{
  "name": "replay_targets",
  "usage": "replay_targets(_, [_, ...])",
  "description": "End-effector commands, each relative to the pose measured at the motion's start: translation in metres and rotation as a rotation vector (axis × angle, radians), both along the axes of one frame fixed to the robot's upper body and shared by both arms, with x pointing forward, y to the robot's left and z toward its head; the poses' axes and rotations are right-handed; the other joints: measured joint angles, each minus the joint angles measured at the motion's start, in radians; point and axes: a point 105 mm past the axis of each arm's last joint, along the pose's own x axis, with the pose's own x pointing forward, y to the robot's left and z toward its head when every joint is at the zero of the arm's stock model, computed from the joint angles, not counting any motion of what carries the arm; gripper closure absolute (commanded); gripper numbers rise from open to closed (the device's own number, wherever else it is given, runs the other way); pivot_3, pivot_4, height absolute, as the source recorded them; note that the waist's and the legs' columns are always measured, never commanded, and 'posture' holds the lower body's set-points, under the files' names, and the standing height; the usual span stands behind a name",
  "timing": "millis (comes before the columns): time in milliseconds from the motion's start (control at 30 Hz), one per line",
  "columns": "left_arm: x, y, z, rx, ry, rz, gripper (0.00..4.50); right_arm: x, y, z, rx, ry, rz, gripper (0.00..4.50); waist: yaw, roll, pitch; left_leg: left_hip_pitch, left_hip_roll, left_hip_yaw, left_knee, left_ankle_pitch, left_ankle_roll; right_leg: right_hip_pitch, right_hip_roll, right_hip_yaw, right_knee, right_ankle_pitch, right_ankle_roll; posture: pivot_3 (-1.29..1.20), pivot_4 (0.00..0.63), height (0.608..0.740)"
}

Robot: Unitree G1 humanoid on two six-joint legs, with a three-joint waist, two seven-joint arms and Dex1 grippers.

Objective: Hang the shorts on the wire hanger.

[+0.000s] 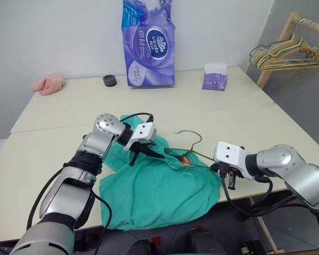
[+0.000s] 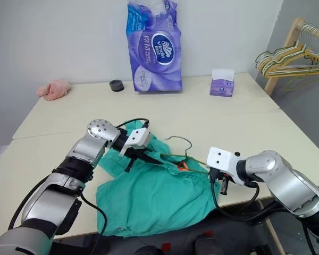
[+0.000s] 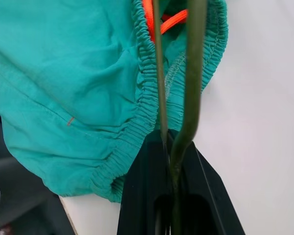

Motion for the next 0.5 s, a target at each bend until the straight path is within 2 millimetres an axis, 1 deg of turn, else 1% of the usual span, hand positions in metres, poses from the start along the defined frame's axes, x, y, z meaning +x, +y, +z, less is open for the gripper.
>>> replay_targets(33, [-0.005, -0.007, 0.004, -0.016, -0.012, -0.038, 4.49, -0.005, 0.018, 0.024, 0.027, -0.103, 0.143, 4.5, -0.001, 0.0, 0.0, 0.0, 0.0, 0.0, 0.0, 0.0, 0.0, 0.0, 0.0, 0.0, 0.0, 0.0, 0.0, -0.22, 0.039, 0.74])
replay_targets(67, [-0.005, -0.007, 0.004, -0.014, -0.012, -0.036, 4.5, -0.006, 0.015, 0.025, 0.004, -0.109, 0.157, 4.0, -0.002, 0.0, 0.0, 0.0, 0.0, 0.0, 0.0, 0.0, 0.0, 0.0, 0.0, 0.0, 0.0, 0.0, 0.0, -0.22, 0.039, 0.74])
replay_targets(100, [-0.004, -0.006, 0.004, -0.013, -0.013, -0.033, 4.5, -0.006, 0.008, 0.025, -0.03, -0.114, 0.167, 3.84, -0.001, 0.0, 0.0, 0.0, 0.0, 0.0, 0.0, 0.0, 0.0, 0.0, 0.0, 0.0, 0.0, 0.0, 0.0, -0.22, 0.039, 0.74])
replay_targets(167, [-0.003, -0.004, 0.004, -0.008, -0.018, -0.027, 4.5, -0.006, -0.006, 0.027, -0.089, -0.126, 0.173, 3.21, 0.001, 0.0, 0.0, 0.0, 0.0, 0.0, 0.0, 0.0, 0.0, 0.0, 0.0, 0.0, 0.0, 0.0, 0.0, -0.22, 0.039, 0.74])
replay_targets(200, [-0.003, -0.004, 0.004, -0.007, -0.019, -0.026, 4.5, -0.006, -0.009, 0.027, -0.1, -0.128, 0.175, 2.87, 0.001, 0.0, 0.0, 0.0, 0.0, 0.0, 0.0, 0.0, 0.0, 0.0, 0.0, 0.0, 0.0, 0.0, 0.0, -0.22, 0.039, 0.74])
replay_targets(267, [-0.002, -0.003, 0.004, -0.01, -0.02, -0.019, 4.5, -0.006, -0.023, 0.031, -0.112, -0.125, 0.143, 2.24, 0.001, 0.0, 0.0, 0.0, 0.0, 0.0, 0.0, 0.0, 0.0, 0.0, 0.0, 0.0, 0.0, 0.0, 0.0, -0.22, 0.039, 0.74])
replay_targets(333, [-0.001, -0.003, 0.005, -0.019, -0.019, -0.009, 4.5, -0.006, -0.04, 0.035, -0.064, -0.116, 0.033, 1.58, 0.005, -0.001, 0.0, 0.0, 0.0, 0.0, 0.0, 0.0, 0.0, 0.001, 0.0, 0.0, 0.0, 0.0, 0.0, -0.23, 0.04, 0.74])
replay_targets(400, [-0.001, -0.003, 0.005, -0.024, -0.02, -0.005, 4.5, -0.005, -0.05, 0.035, -0.028, -0.125, -0.037, 0.92, 0.007, -0.001, 0.0, 0.0, 0.0, -0.001, 0.0, 0.0, 0.0, 0.001, 0.0, -0.001, 0.0, 0.0, 0.0, -0.24, 0.04, 0.74])
replay_targets(467, [0.0, -0.003, 0.006, -0.042, -0.019, 0.007, 4.5, -0.003, -0.07, 0.034, -0.023, -0.172, -0.138, 0.22, 0.01, -0.001, 0.0, 0.001, 0.0, -0.001, 0.0, 0.0, 0.0, 0.002, 0.0, -0.001, 0.0, 0.0, 0.0, -0.24, 0.045, 0.74])
replay_targets(500, [0.002, -0.003, 0.008, -0.064, -0.019, 0.029, 4.5, -0.002, -0.084, 0.033, 0.028, -0.19, -0.243, 0.01, 0.011, -0.001, 0.0, 0.001, 0.0, -0.001, 0.001, 0.0, 0.0, 0.002, 0.0, -0.001, 0.0, 0.0, 0.0, -0.24, 0.045, 0.74])
